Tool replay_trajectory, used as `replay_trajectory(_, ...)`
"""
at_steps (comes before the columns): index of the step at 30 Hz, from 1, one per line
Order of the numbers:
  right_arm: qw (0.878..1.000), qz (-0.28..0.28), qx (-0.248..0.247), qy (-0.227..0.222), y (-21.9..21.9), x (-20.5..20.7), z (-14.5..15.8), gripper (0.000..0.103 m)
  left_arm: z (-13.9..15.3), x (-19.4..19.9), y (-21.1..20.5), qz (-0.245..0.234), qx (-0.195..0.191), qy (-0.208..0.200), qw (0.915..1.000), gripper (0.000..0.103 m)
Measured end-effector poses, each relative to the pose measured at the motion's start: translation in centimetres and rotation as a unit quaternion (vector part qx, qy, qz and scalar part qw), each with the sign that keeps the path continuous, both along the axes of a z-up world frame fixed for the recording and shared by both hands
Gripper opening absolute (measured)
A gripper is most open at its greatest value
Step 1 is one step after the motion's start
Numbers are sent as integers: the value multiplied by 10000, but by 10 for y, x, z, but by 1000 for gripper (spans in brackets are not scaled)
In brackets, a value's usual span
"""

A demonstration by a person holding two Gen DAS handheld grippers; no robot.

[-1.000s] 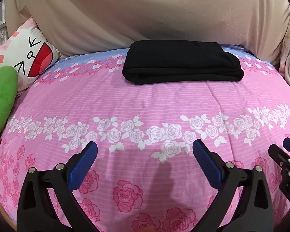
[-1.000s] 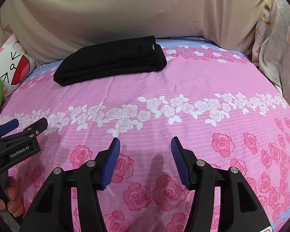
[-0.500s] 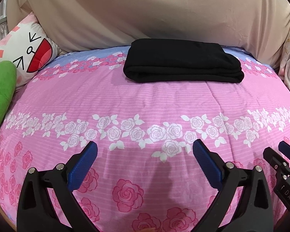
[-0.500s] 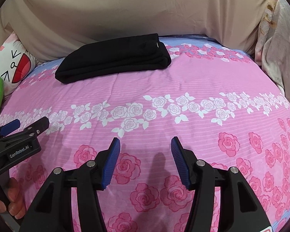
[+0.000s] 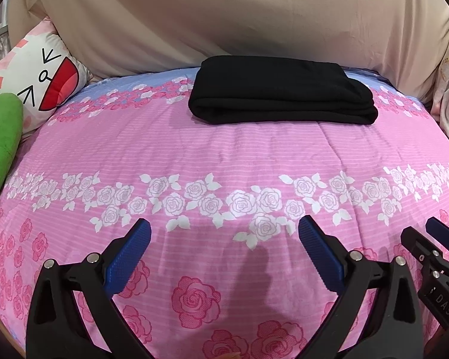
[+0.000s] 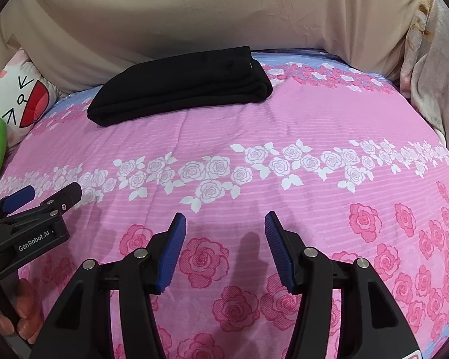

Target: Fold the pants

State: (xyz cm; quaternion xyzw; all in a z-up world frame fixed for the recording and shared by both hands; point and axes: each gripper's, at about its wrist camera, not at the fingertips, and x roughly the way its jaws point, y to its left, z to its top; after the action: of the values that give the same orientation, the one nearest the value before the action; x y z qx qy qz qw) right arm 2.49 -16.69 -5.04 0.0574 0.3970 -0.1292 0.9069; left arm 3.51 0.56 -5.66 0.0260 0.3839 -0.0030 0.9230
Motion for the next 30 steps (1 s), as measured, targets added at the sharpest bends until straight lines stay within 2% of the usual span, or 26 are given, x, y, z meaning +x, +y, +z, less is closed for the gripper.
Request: replay_trajectory(30,10000,4,1,-1,4,1,0,54,5,-5,-3,-48,107,-136,9998,96)
